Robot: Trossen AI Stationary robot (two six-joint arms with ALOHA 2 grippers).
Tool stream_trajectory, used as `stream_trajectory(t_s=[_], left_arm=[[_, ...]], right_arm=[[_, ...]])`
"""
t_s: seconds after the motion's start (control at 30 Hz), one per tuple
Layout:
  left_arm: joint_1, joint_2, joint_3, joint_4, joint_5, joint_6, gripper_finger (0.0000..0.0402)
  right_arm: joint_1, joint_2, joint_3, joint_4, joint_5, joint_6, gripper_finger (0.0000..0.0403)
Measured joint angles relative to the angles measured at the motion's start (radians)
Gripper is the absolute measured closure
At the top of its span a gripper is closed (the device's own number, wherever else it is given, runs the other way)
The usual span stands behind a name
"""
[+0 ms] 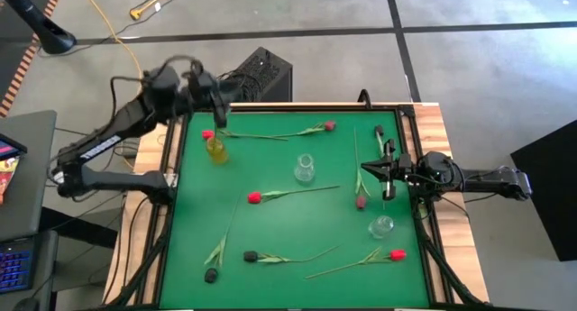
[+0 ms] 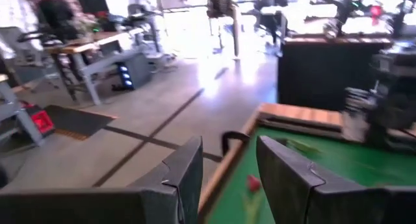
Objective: Sort flowers into vase by color
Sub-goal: Put the right dark red flower into the yellow vase
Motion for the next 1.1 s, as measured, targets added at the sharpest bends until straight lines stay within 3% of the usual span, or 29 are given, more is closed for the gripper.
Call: stream_trajectory(t_s=[0.2, 0.53, 0.83, 1.0, 1.1], left_arm=[[0.228, 0.098, 0.000, 0.084, 0.195, -0.055, 0.0269], [0.443, 0.227, 0.000, 0.138, 0.264, -0.079, 0.0269], [0.536, 0.304, 0.000, 0.132, 0.273, -0.101, 0.0269], [0.535, 0.257, 0.000, 0.128, 0.369, -0.114, 0.0269], [0.517, 0.218, 0.000, 0.125, 0.427, -0.124, 0.0269]], right_arm=[[0.000, 0.000, 0.000, 0.000, 0.000, 0.000, 0.0353], [0.000, 0.000, 0.000, 0.000, 0.000, 0.008, 0.0353], [0.000, 0.000, 0.000, -0.002, 0.000, 0.034, 0.0353], [-0.006, 0.000, 0.001, -0.015, 0.035, 0.141, 0.0353], [-0.025, 0.001, 0.055, -0.176, 0.105, 0.198, 0.0353]])
